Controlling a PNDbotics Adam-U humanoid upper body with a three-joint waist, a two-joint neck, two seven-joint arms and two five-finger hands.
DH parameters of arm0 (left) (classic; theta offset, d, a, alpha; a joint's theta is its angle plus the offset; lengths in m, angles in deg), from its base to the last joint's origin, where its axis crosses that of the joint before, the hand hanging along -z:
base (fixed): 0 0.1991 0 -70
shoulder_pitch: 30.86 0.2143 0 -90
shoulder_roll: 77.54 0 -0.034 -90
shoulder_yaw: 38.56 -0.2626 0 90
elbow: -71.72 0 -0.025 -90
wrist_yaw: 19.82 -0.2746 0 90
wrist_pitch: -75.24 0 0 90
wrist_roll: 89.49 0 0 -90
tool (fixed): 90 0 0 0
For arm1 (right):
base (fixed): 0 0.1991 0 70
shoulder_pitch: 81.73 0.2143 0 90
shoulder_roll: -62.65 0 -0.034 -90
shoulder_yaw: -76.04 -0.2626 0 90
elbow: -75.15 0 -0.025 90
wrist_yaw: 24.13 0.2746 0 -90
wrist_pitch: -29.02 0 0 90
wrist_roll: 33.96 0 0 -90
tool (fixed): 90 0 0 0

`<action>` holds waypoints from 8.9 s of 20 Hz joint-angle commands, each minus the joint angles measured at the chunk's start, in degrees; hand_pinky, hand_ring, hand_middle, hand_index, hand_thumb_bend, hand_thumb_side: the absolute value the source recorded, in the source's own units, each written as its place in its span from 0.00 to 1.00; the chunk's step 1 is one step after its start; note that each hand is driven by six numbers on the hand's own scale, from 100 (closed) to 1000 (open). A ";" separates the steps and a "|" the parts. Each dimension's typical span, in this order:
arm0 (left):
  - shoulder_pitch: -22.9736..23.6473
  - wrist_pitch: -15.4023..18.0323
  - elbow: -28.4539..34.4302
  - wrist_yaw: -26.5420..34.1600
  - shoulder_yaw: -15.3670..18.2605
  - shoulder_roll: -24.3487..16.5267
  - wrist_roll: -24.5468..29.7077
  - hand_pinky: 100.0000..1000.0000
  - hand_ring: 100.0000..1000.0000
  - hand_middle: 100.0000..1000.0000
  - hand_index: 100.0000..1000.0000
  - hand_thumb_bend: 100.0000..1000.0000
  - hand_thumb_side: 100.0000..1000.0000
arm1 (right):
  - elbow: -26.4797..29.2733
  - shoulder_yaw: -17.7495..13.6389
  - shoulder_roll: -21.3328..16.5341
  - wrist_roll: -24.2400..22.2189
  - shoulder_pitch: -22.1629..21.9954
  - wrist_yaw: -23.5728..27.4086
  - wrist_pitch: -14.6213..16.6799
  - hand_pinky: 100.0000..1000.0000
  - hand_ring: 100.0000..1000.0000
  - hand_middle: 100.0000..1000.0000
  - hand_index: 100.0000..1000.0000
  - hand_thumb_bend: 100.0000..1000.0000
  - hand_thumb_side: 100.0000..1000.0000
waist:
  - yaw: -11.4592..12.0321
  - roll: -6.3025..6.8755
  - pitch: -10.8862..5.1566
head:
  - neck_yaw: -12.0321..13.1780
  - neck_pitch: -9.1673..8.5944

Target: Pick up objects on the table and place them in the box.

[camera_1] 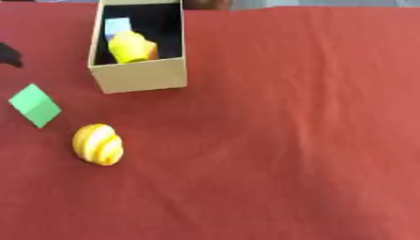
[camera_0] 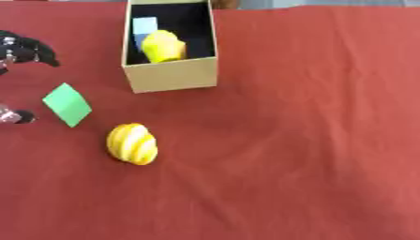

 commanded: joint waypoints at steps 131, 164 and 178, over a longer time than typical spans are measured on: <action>4.78 -16.15 30.71 16.74 -1.25 -3.66 3.57 0.82 0.79 0.72 0.85 0.48 0.56 | 0.90 -1.73 1.75 -2.11 -3.03 2.51 -1.80 0.91 0.96 0.64 0.80 0.00 0.79 | -2.28 0.40 -1.29 | 0.20 -0.64; 4.09 -22.58 18.74 10.68 -9.36 3.80 13.98 0.82 0.83 0.81 0.89 0.44 0.43 | 0.90 -1.42 3.11 -3.40 -3.57 3.10 -2.20 0.92 0.96 0.63 0.80 0.00 0.79 | -3.13 -0.22 -1.03 | 1.43 -0.01; 3.58 -20.92 12.69 7.66 -10.27 6.60 14.08 0.81 0.81 0.79 0.87 0.32 0.32 | 0.90 -1.47 3.58 -3.75 -3.99 3.24 -2.42 0.92 0.97 0.63 0.80 0.00 0.80 | -3.31 -0.41 -0.92 | 1.69 -0.08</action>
